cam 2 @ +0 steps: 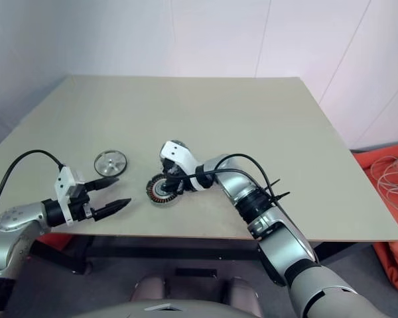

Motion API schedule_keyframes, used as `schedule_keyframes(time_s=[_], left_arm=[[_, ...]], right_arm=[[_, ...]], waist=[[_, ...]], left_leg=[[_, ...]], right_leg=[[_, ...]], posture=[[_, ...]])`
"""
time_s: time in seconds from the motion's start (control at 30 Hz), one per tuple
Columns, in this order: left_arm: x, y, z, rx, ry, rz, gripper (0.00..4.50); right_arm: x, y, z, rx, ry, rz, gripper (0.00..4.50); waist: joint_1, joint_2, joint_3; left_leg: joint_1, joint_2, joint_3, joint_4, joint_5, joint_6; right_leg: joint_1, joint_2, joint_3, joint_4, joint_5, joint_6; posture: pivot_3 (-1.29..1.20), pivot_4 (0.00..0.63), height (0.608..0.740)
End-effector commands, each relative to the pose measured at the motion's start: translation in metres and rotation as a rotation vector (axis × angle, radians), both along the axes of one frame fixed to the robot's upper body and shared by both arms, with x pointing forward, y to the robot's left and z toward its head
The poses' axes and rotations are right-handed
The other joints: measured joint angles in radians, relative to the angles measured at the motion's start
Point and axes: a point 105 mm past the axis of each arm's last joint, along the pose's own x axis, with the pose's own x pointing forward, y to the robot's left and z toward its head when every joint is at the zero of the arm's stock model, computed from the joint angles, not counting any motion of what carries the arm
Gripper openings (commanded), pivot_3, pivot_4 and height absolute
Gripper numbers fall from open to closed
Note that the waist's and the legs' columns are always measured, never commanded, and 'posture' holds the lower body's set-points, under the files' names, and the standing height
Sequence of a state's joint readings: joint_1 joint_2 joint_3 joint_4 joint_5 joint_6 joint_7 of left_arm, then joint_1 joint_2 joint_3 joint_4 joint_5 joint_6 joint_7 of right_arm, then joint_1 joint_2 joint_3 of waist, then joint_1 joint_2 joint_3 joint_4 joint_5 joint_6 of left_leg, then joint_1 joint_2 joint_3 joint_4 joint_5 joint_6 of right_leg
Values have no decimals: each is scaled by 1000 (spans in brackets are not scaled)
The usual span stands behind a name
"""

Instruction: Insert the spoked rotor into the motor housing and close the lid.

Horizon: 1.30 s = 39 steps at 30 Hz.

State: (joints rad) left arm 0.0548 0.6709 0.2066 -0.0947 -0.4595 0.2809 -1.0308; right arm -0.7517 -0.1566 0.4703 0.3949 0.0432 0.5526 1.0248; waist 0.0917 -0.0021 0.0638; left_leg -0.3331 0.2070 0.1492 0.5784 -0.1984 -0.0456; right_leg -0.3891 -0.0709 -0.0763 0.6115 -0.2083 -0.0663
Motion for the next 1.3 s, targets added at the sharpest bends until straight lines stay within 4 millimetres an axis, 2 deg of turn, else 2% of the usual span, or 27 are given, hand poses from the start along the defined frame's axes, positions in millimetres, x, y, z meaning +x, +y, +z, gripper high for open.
schedule_keyframes(time_s=[0.03,0.2,0.4,0.53,0.63,0.97,1.1,1.3], left_arm=[[3,-1,10,12,-47,-10,4500],[4,-2,10,10,-46,-8,4500],[5,-2,10,10,-46,-7,4500],[7,-3,10,10,-47,-9,4500],[7,-3,9,11,-48,-10,4500],[9,-3,10,12,-51,-5,4500],[9,-3,10,10,-49,-3,4500],[9,-3,10,9,-47,0,4500]], right_arm=[[4,1,12,29,-19,2,2795],[6,4,20,50,-43,-6,4447],[5,10,46,120,-66,2,4483],[3,10,55,164,-57,-6,4483],[3,8,54,170,-48,-19,3593],[19,-2,24,87,-80,-121,34],[17,-5,12,46,-85,-103,34],[9,-4,7,43,-62,-61,34]], waist=[[1,0,0],[1,0,0],[1,0,0],[1,0,0],[1,0,0],[0,0,0],[0,0,0],[0,0,0]], left_leg=[[0,0,0,0,0,0],[0,0,0,0,0,-1],[0,0,0,1,1,-1],[0,0,0,1,1,-1],[0,0,0,1,1,-1],[0,0,0,1,1,-2],[0,0,0,1,1,-2],[0,0,0,1,1,-2]], right_leg=[[0,0,0,0,0,0],[0,0,0,1,-3,5],[0,0,0,3,-3,5],[-1,0,0,3,-3,5],[-1,0,0,3,-1,2],[-2,0,1,3,-3,5],[-2,0,1,3,-3,5],[-1,0,1,4,-3,5]], posture=[[0,0,740],[0,0,740],[0,0,740],[0,0,740],[0,0,740],[0,0,740],[0,0,740],[0,0,740]])
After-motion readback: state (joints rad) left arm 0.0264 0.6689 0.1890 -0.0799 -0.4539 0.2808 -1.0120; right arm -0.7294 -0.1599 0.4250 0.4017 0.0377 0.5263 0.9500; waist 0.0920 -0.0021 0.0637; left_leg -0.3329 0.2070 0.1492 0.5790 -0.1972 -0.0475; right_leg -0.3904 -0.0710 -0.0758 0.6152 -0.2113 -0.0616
